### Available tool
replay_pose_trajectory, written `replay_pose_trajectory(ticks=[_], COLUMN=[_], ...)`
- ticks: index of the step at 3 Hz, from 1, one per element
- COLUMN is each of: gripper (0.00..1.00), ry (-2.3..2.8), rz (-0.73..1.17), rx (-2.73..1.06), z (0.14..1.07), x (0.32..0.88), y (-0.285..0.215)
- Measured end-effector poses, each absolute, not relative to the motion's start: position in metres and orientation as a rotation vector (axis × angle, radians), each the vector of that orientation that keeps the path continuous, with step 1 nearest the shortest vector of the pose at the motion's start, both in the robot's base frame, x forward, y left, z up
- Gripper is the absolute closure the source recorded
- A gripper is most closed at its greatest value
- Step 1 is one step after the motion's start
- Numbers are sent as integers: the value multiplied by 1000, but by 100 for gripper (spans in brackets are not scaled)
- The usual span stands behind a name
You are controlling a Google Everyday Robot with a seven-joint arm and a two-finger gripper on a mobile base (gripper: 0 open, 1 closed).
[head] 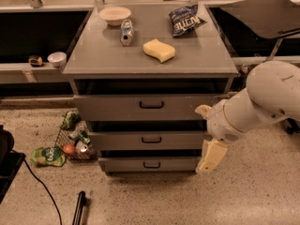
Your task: Open bottom drawer
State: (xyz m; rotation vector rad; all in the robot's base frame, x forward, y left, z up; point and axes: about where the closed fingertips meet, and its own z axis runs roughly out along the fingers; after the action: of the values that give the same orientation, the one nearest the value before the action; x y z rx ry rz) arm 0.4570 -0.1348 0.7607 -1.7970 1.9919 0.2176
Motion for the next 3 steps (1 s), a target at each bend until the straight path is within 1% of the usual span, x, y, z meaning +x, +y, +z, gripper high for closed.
replay_pose_trajectory(ticks=[3], gripper=[0], ry=[1916], rz=[204], rx=[-1877], z=[595], x=[485], y=[-144])
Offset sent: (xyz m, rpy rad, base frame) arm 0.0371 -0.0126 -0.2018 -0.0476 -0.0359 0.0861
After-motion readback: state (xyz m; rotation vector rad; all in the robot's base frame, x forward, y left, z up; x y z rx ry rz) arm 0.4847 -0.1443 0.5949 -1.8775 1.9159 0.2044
